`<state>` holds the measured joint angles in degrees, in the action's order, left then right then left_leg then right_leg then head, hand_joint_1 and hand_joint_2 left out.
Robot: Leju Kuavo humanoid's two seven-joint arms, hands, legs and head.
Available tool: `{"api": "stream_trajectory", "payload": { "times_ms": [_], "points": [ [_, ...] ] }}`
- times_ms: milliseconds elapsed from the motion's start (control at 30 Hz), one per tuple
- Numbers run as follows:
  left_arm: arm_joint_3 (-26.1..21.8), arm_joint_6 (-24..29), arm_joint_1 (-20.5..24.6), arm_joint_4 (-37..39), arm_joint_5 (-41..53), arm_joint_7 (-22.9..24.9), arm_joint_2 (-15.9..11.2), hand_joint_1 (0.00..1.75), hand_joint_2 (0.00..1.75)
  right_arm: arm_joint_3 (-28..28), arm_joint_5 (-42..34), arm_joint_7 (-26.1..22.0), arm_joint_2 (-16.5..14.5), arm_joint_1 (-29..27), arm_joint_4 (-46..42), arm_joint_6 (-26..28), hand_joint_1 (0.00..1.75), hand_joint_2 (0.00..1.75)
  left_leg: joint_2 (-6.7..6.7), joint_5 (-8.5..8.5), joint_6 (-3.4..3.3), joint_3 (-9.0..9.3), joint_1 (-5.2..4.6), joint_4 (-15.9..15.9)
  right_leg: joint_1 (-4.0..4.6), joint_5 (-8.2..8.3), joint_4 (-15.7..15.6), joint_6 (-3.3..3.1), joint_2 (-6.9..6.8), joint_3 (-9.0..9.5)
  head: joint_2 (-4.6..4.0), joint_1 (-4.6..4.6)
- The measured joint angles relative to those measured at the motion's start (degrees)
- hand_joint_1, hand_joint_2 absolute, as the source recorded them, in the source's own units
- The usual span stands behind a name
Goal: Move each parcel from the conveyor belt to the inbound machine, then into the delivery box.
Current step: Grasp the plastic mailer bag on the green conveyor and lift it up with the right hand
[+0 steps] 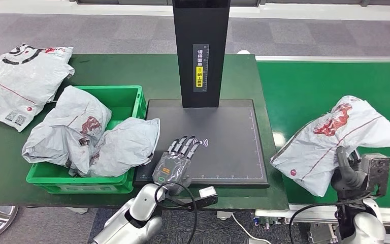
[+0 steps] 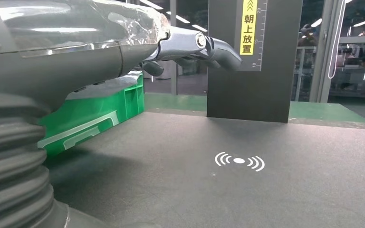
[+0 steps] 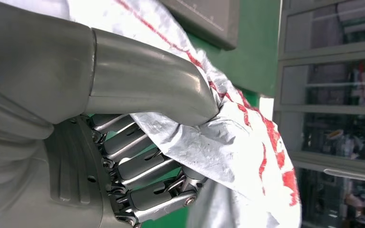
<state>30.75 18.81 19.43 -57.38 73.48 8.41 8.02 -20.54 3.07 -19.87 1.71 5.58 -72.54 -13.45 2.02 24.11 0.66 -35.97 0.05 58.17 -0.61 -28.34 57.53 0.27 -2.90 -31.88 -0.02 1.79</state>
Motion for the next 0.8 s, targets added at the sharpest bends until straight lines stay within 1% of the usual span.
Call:
{"api": "stream_trajectory", "payload": {
  "times_ms": [133, 300, 400, 567, 800],
  "points": [
    [-0.17, -0.57, -0.18, -0.20, 0.56, 0.10, 0.34, 0.00, 1.75, -0.16, 2.42, 0.08, -0.63, 0.06, -0.98, 1.53, 1.75, 1.75, 0.00, 0.00, 0.00, -0.01, 0.00, 0.00, 0.00, 0.00, 0.00, 0.00, 0.00, 0.01, -0.01, 0.00],
    [-0.96, -1.78, -0.21, -0.70, 1.57, 0.35, 1.26, 0.00, 1.75, 0.18, 11.16, 1.60, -1.74, 2.78, 0.60, 5.85, 1.75, 1.75, 0.01, 0.00, 0.00, -0.01, 0.00, 0.00, 0.01, 0.01, 0.01, 0.00, 0.01, 0.03, 0.01, 0.00],
    [-1.23, -1.59, -0.19, -1.14, 1.33, 0.41, 1.36, 0.00, 1.75, 1.67, 14.38, 1.66, -2.42, 5.05, 3.72, 7.06, 1.75, 1.75, 0.01, -0.01, 0.01, 0.00, 0.00, 0.00, 0.02, 0.01, 0.01, 0.00, 0.01, 0.04, 0.00, 0.00],
    [-1.35, -1.28, -0.16, -1.91, 0.48, 0.57, 1.31, 0.00, 1.75, 4.73, 16.17, 1.62, -3.42, 8.51, 8.78, 7.87, 1.75, 1.75, -0.02, -0.03, 0.02, 0.00, 0.00, 0.00, 0.04, 0.01, 0.03, -0.01, -0.04, 0.05, 0.01, 0.00],
    [-1.35, -1.46, -0.16, -5.18, -0.32, 0.75, 1.28, 0.00, 1.75, 10.48, 18.64, 1.60, -4.36, 16.31, 18.46, 9.18, 1.75, 1.75, 0.07, -0.03, 0.02, 0.01, 0.00, 0.00, 0.04, 0.02, 0.05, -0.01, 0.09, 0.01, 0.00, 0.00]
  ]
}}
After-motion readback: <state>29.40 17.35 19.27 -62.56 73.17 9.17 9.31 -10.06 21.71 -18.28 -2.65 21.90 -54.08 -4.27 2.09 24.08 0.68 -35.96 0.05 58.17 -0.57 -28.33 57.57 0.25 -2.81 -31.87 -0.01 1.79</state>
